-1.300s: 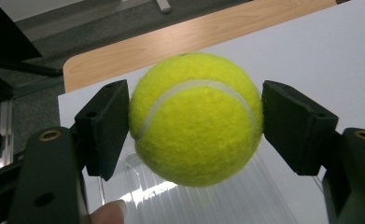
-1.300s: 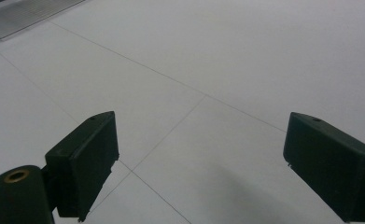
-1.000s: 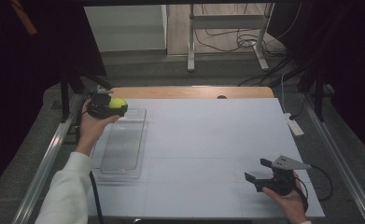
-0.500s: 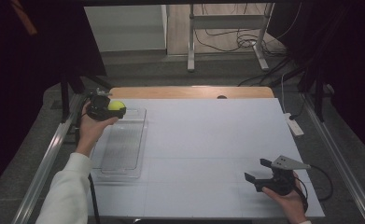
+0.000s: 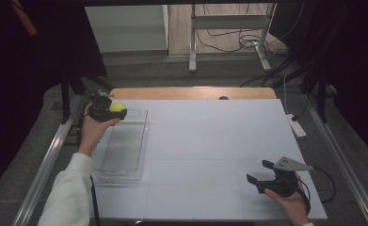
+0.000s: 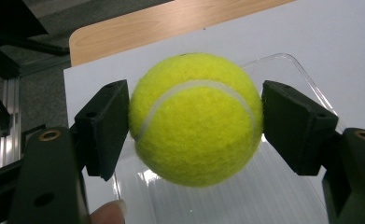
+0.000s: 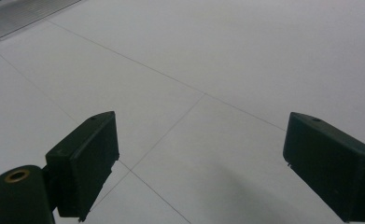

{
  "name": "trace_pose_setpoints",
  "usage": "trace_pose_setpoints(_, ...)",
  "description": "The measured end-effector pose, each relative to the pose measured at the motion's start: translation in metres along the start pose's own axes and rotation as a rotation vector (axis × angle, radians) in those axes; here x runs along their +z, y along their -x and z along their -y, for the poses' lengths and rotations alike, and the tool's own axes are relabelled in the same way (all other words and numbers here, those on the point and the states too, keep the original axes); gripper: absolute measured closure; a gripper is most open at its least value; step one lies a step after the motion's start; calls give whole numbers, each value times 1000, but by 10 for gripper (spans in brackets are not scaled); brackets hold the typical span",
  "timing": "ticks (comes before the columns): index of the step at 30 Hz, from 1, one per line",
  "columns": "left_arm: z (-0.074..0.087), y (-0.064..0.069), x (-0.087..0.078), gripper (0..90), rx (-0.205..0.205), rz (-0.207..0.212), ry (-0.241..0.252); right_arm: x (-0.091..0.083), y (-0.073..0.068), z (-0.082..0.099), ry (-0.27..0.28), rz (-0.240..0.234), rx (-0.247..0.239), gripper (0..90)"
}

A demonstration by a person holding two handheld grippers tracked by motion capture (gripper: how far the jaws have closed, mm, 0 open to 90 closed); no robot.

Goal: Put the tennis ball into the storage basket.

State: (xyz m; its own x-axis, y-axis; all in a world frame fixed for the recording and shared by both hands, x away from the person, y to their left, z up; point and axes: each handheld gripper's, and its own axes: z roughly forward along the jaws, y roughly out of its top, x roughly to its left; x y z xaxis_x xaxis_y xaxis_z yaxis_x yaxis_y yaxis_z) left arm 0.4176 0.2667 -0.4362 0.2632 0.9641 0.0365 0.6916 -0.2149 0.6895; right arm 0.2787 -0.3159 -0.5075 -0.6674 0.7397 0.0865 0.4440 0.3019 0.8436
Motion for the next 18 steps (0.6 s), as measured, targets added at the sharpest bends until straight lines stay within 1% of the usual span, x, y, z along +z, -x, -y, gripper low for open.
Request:
trace_pose_setpoints(4, 0, -1, 1, 271, 2, -4, -9, 0, 0, 0, 0, -1, -2, 107)
trace_pose_setpoints(7, 1, -2, 3, 271, -5, -6, -16, 0, 0, 0, -1, 0, -1, 107)
trace_pose_setpoints(18, 7, -4, 15, 271, -9, -9, -49, 0, 0, 0, 0, 1, -2, 107)
